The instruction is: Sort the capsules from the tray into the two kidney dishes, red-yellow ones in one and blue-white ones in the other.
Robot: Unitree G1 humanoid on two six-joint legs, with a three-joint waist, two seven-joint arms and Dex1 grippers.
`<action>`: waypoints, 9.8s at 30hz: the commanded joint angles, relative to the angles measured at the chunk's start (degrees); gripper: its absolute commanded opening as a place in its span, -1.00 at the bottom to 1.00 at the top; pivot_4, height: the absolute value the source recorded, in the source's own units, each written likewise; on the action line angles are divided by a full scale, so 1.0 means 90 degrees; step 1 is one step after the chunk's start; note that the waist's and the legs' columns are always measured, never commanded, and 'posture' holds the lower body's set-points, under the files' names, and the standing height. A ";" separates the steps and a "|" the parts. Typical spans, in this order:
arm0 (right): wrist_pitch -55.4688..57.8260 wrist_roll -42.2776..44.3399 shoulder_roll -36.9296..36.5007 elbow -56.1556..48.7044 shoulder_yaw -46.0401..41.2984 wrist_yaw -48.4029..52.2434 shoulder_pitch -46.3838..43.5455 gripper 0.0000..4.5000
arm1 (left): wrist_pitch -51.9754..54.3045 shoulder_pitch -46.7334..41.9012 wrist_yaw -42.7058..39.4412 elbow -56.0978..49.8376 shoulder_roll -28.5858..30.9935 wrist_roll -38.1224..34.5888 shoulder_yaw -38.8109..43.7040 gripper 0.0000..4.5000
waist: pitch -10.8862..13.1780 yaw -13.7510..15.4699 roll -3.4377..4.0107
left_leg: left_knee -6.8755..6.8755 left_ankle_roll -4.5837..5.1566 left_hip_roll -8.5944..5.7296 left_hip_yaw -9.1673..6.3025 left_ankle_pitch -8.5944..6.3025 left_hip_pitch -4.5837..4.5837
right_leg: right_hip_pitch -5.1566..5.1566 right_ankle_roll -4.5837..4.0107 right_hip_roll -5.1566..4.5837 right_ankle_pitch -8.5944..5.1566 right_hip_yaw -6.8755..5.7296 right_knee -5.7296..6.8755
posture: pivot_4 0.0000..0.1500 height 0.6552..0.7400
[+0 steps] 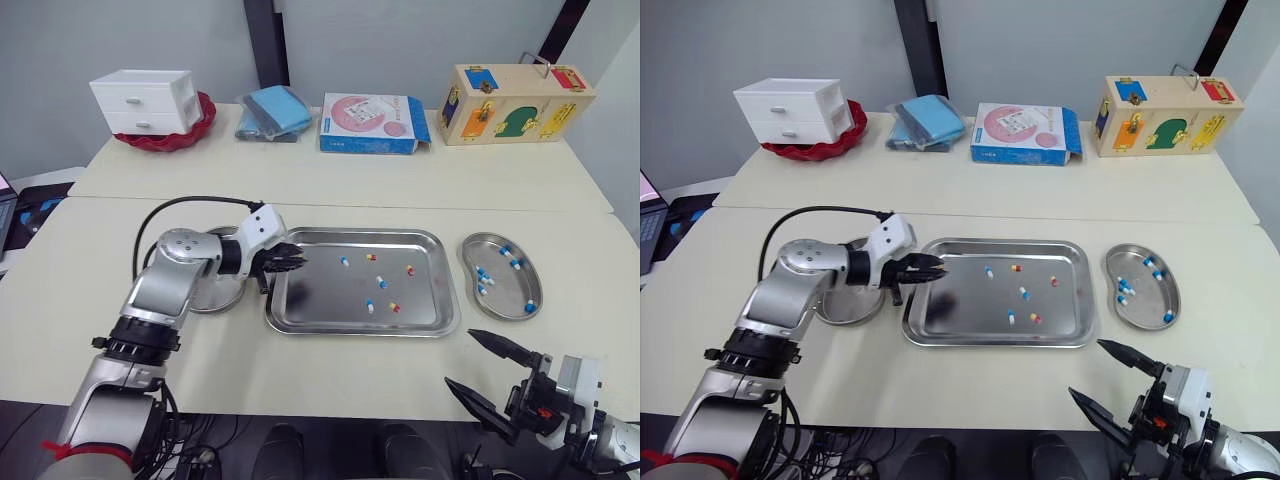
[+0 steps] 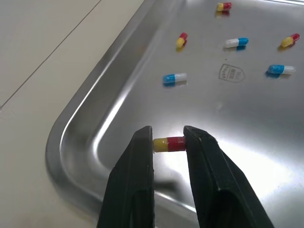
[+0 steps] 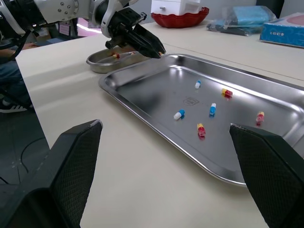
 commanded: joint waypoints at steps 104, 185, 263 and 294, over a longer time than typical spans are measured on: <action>0.3707 0.0005 -0.3541 0.2125 -0.2653 0.1595 -0.1812 1.00 | -0.2666 0.6526 -0.0079 -0.2687 -0.0412 -0.2702 0.4434 0.98 | -0.0001 -0.0040 -0.0027 | -0.0045 0.0003 0.0005 0.0046 -0.0004 0.0014 | 0.0002 0.0003 -0.0012 0.0002 0.0031 -0.0071 | 1.00 1.00; 0.5149 -0.2389 0.1054 0.2138 0.3215 -0.2229 -0.7643 -0.99 | -0.6052 0.7152 0.0672 -0.2456 -0.2018 -0.2461 0.2034 1.00 | -0.0009 -0.0135 -0.0021 | -0.0032 0.0011 0.0003 0.0021 -0.0008 -0.0073 | -0.0100 0.0002 -0.0008 0.0006 0.0014 -0.0027 | 1.00 1.00; 0.1368 -0.1048 -0.3215 0.3922 -0.1869 0.2014 -0.2297 0.99 | -0.1074 0.4811 0.0117 0.0426 0.2761 -0.1796 0.4253 1.00 | 0.0007 -0.0153 0.0014 | -0.0045 0.0013 0.0004 0.0038 -0.0009 -0.0024 | -0.0034 0.0004 -0.0011 0.0005 0.0019 -0.0069 | 1.00 1.00; 0.8154 -0.0145 -0.1241 -0.0656 0.3324 -0.2829 -0.7070 0.99 | -0.5342 0.6363 -0.0446 -0.2386 -0.1987 -0.2481 0.2016 1.00 | -0.0011 0.0009 -0.0013 | -0.0023 0.0012 0.0002 0.0014 -0.0008 -0.0067 | -0.0067 0.0008 -0.0012 0.0011 0.0006 -0.0064 | 1.00 1.00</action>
